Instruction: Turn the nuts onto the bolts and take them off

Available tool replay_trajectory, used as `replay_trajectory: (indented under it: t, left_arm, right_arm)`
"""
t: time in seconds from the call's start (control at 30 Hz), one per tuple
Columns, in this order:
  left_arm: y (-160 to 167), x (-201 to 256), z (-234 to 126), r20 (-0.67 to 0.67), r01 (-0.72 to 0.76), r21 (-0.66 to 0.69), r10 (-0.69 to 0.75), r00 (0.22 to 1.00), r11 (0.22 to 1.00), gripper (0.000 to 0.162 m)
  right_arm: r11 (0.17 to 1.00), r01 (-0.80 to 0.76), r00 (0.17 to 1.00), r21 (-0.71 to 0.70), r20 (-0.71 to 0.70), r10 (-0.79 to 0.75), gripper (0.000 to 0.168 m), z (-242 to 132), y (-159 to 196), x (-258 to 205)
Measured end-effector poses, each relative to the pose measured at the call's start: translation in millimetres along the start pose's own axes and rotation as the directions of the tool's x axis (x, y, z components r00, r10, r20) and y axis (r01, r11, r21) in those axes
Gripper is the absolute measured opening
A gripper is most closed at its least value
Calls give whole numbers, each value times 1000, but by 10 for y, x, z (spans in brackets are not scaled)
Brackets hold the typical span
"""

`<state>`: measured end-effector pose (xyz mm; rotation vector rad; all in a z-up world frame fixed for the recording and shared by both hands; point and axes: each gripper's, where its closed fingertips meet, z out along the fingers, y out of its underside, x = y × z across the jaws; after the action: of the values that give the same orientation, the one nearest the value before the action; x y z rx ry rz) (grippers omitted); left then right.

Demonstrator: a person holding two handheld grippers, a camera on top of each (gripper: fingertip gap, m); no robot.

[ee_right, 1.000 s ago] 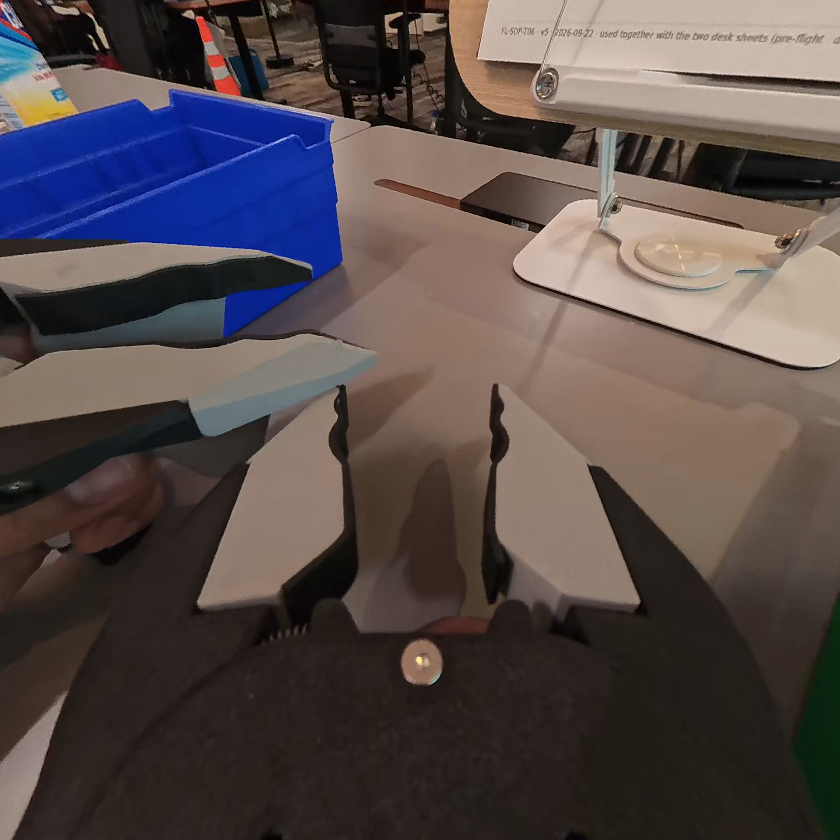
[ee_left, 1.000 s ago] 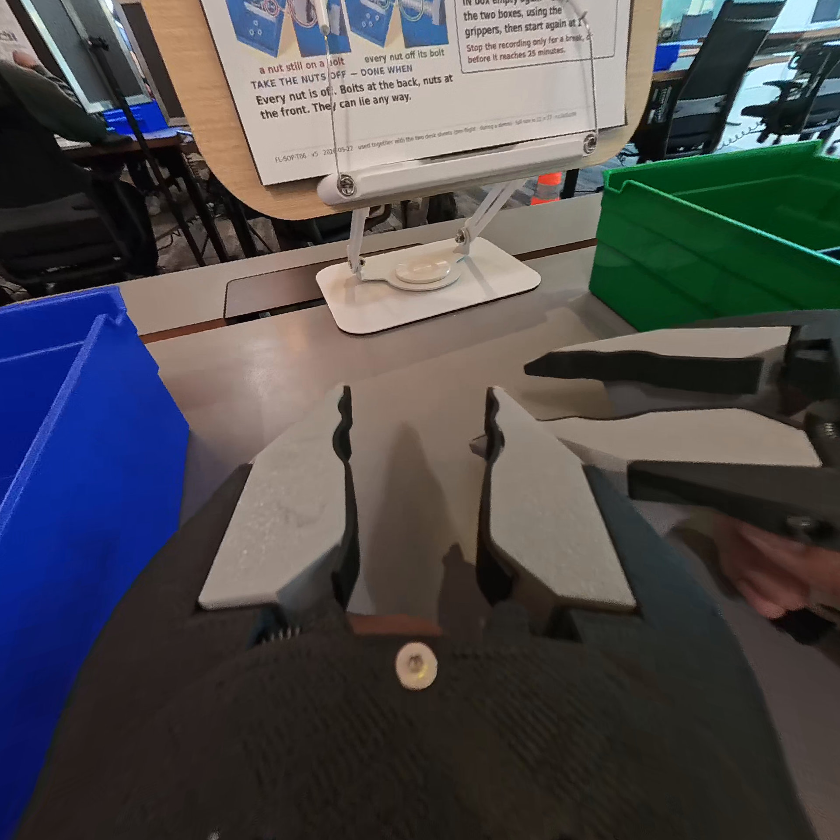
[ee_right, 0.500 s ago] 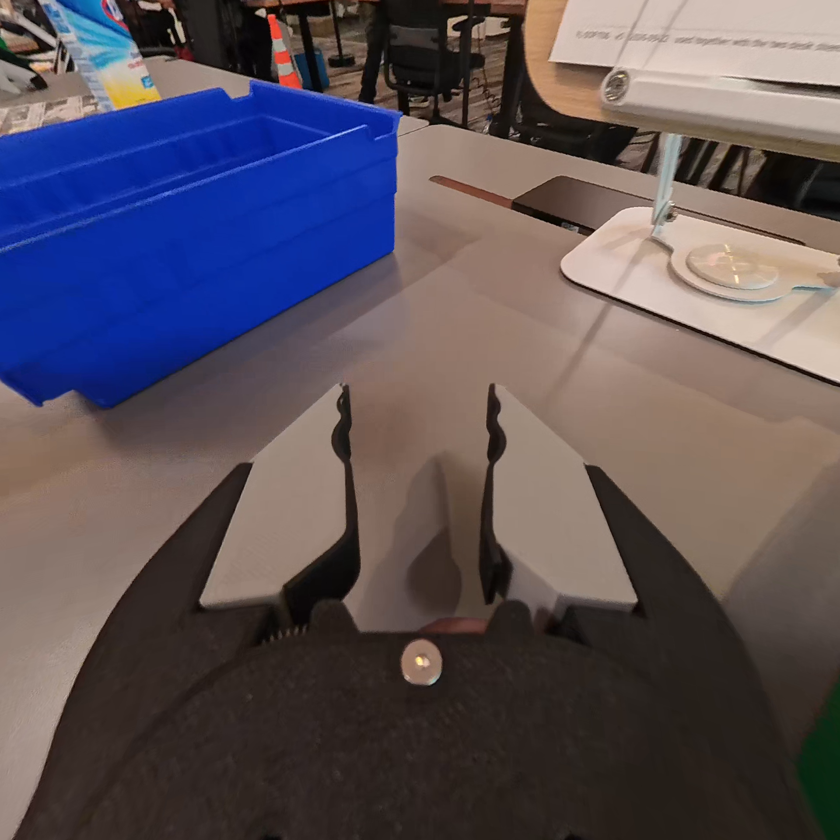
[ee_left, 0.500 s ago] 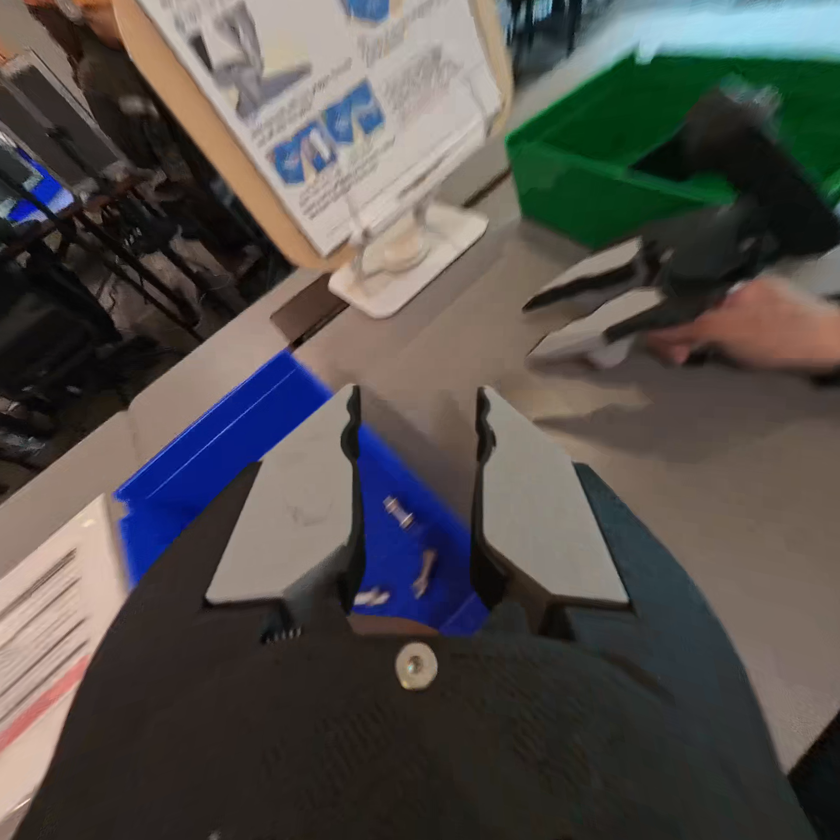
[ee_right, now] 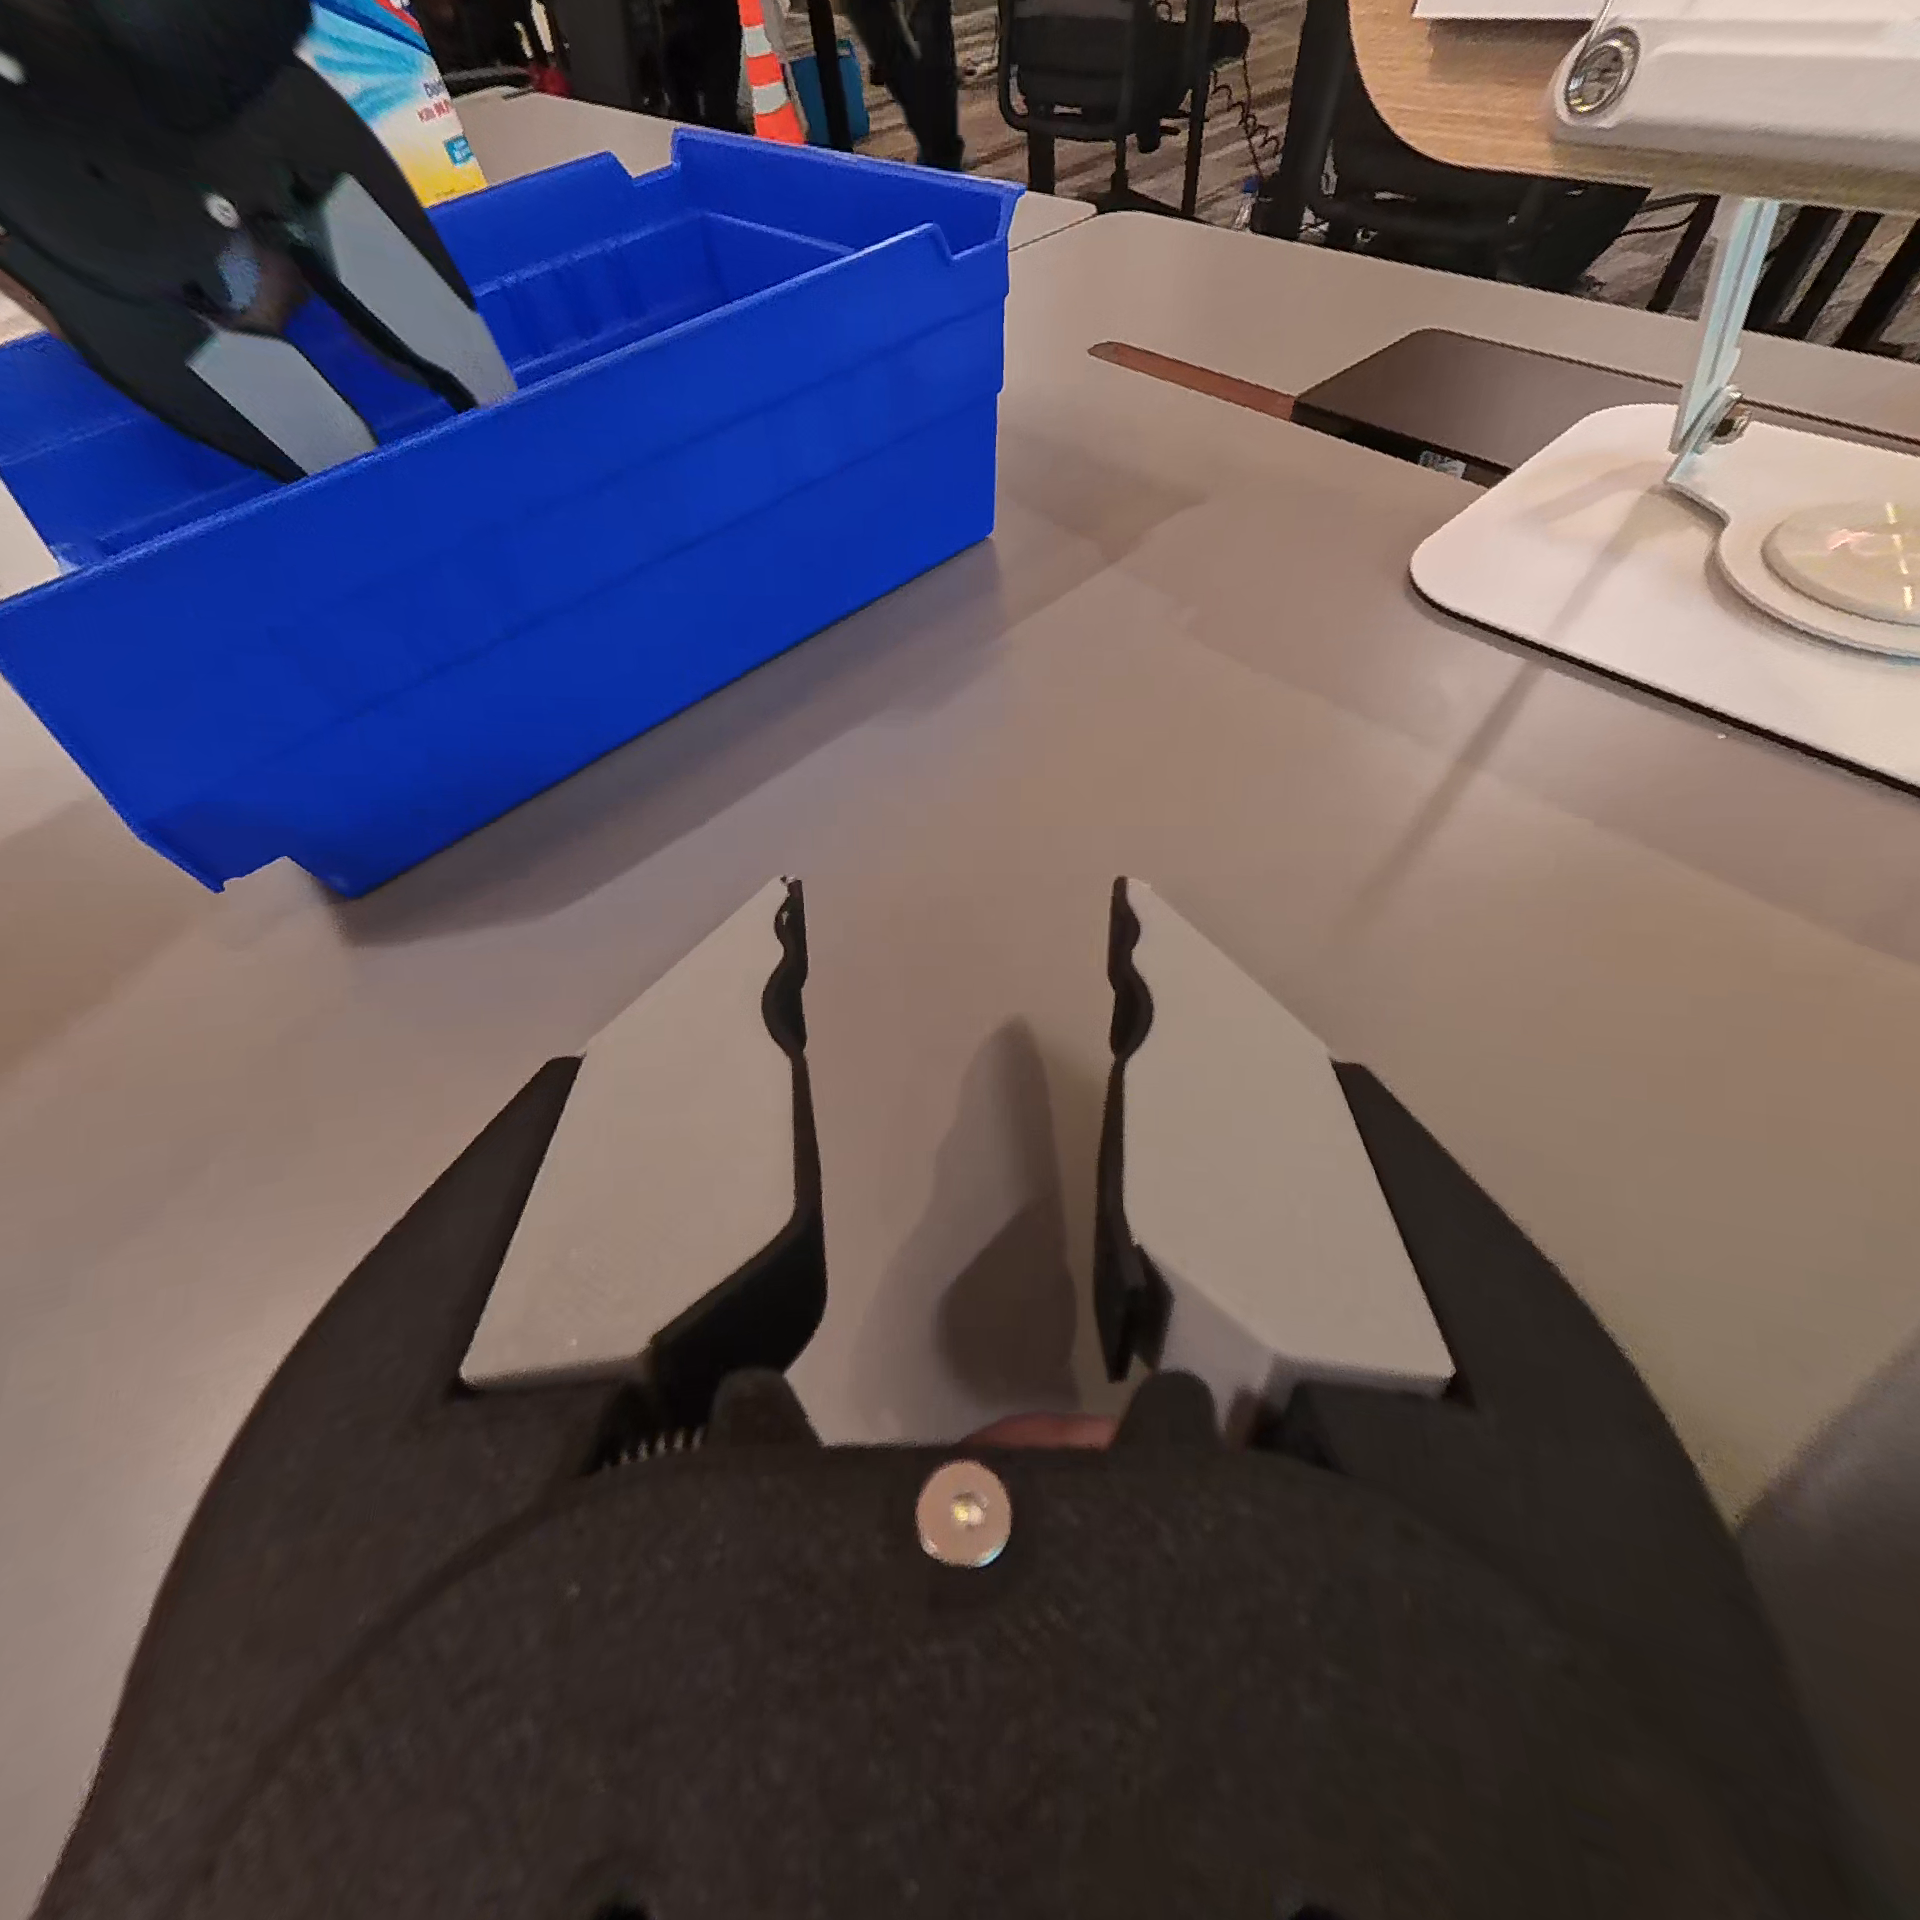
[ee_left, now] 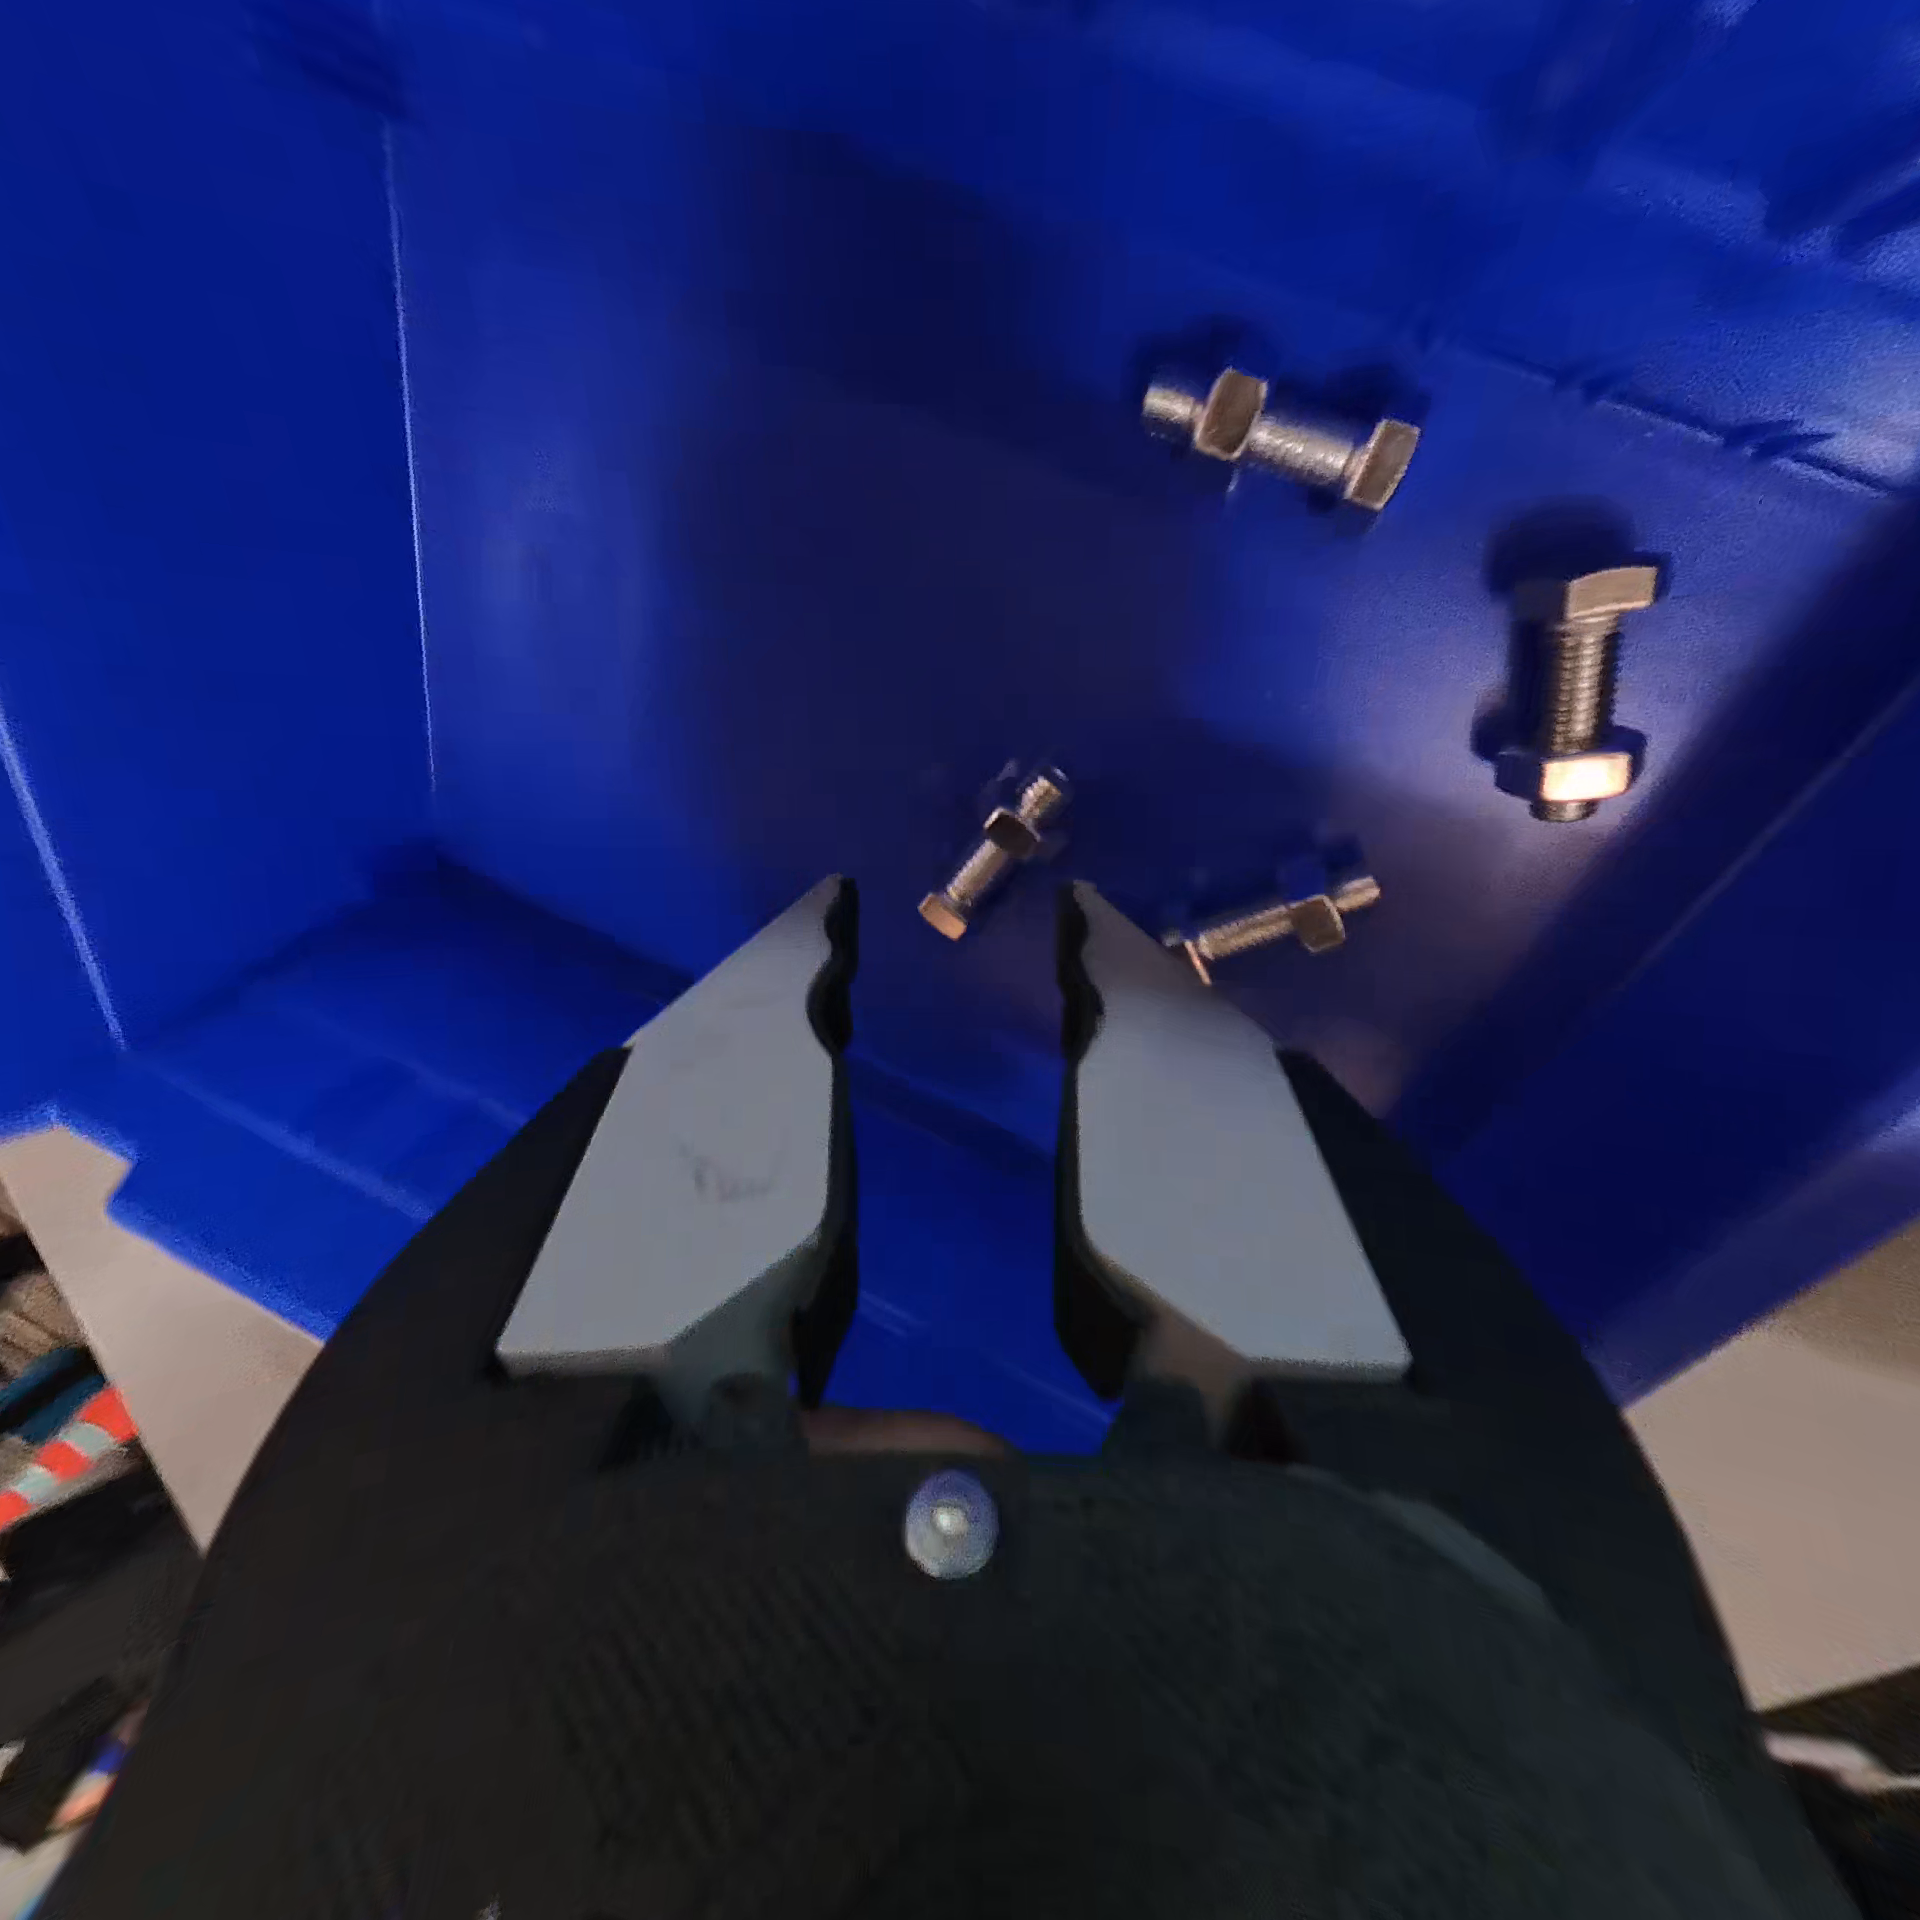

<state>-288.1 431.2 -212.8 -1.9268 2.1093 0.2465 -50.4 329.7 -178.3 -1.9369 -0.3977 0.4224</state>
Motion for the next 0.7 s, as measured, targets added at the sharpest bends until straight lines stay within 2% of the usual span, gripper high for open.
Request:
replay_trajectory:
  t: [0.1, 0.13, 0.23, 0.3, 0.37, 0.4, 0.47, 0.53, 0.57, 0.7]
  left_arm:
    - [100, -15, 158, -15, -74, -77, 73, 997, 994, 30]
    - [87, -20, 176, -27, -74, -66, 73, 997, 995, 15]
    - [67, -42, 173, -40, -53, -45, 51, 998, 998, 15]
    - [70, -77, 140, 5, -44, -29, 44, 999, 999, 15]
    - [-8, -87, 14, 19, 20, 60, -21, 1000, 998, 13]
    - [-65, -128, -86, 40, 56, 123, -61, 997, 991, 7]
    - [-169, -261, -334, 104, 125, 255, -156, 982, 959, 6]
    - [-268, -205, -505, 40, 200, 358, -229, 973, 912, 6]
    - [-270, -159, -515, 20, 214, 360, -237, 971, 908, 6]
    - [-107, -103, -392, 83, 186, 232, -209, 974, 955, 5]
  right_arm:
    - [1000, -15, 1000, 0, 16, 15, 55, 10, -4, -12]
    - [1000, -20, 1000, 1, 21, 20, 55, 12, -6, -13]
    - [999, -35, 999, 4, 29, 35, 55, 9, -11, -8]
    - [999, -41, 999, 14, 35, 40, 54, -4, -23, -9]
    - [999, -38, 998, 23, 45, 37, 54, -13, -34, -24]
    - [999, -34, 998, 26, 46, 33, 54, -17, -38, -30]
    - [999, -21, 998, 32, 52, 19, 54, -23, -46, -53]
    - [1000, -7, 998, 23, 57, 6, 53, -15, -33, -78]
    - [1000, 0, 998, 16, 59, -1, 53, -8, -23, -91]
    - [1000, 26, 998, 11, 56, -26, 51, -8, -11, -125]
